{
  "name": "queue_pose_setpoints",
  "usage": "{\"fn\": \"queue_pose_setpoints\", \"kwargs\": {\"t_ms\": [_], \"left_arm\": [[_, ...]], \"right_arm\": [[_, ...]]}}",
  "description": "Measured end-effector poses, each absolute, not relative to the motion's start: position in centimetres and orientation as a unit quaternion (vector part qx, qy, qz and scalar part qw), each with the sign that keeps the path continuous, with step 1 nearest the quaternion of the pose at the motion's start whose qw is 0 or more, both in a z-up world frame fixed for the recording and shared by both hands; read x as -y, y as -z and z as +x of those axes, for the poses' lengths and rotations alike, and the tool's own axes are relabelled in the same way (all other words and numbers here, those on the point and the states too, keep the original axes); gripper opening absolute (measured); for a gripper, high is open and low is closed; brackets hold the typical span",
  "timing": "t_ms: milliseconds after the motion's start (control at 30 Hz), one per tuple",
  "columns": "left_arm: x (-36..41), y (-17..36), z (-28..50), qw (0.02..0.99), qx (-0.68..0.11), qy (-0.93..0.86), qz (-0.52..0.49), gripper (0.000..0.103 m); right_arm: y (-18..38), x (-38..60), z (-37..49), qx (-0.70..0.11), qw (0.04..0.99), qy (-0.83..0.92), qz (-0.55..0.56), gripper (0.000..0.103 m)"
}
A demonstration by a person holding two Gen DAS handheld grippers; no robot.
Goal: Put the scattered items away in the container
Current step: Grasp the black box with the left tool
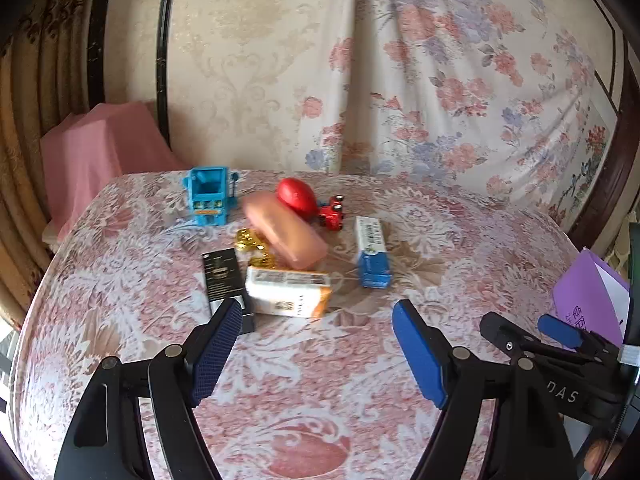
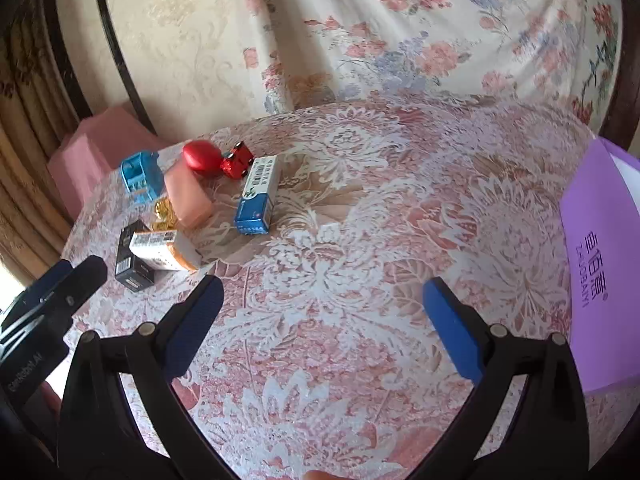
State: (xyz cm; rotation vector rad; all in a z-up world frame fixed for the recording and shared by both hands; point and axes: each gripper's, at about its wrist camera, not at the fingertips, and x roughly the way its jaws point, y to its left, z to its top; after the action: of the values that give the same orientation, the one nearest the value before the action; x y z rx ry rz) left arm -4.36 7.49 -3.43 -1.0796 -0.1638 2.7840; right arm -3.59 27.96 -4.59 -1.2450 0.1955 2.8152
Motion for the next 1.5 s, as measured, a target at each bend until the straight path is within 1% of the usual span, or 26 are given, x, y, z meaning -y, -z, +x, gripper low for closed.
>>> {"fn": "queue_pose_setpoints", "kwargs": {"t_ms": [100, 233, 533, 1133, 1200, 1233, 1267, 1367, 1500], "left_arm": [[-5.6, 4.5, -4.5, 0.057, 0.067, -0.926, -0.367, 0.078], [-4.1, 5.7, -4.9, 0.044, 0.072, -0.92, -0.383, 0.078], [-1.6, 8.0, -6.5, 0.019, 0.095, -0.905, -0.415, 0.078], [-2.2, 12.1, -10.5, -0.001, 0.107, -0.883, -0.457, 0.078], [-2.2, 12.4, -10.9, -0.004, 0.107, -0.881, -0.46, 0.075], [-2.1, 12.6, -11.0, -0.006, 0.107, -0.881, -0.461, 0.07], [-2.0, 12.8, -11.1, -0.008, 0.106, -0.88, -0.462, 0.059], [-1.4, 13.1, -11.3, -0.011, 0.105, -0.879, -0.465, 0.041], [-0.6, 13.0, -10.8, -0.013, 0.106, -0.879, -0.465, 0.04]], "right_arm": [[4.4, -27.4, -3.8, -0.072, 0.003, -0.916, -0.395, 0.1], [4.8, -26.6, -4.6, -0.062, 0.005, -0.916, -0.396, 0.1], [6.7, -24.2, -6.5, -0.047, -0.021, -0.908, -0.416, 0.1], [8.3, -23.6, -8.2, -0.025, -0.041, -0.905, -0.423, 0.1], [8.4, -23.4, -8.4, -0.021, -0.049, -0.904, -0.424, 0.1], [8.5, -23.3, -8.4, -0.019, -0.051, -0.904, -0.423, 0.1], [8.5, -23.2, -8.4, -0.016, -0.054, -0.904, -0.423, 0.1], [8.7, -22.7, -8.7, -0.01, -0.063, -0.903, -0.424, 0.1], [8.7, -20.5, -9.4, 0.021, -0.094, -0.902, -0.421, 0.1]]}}
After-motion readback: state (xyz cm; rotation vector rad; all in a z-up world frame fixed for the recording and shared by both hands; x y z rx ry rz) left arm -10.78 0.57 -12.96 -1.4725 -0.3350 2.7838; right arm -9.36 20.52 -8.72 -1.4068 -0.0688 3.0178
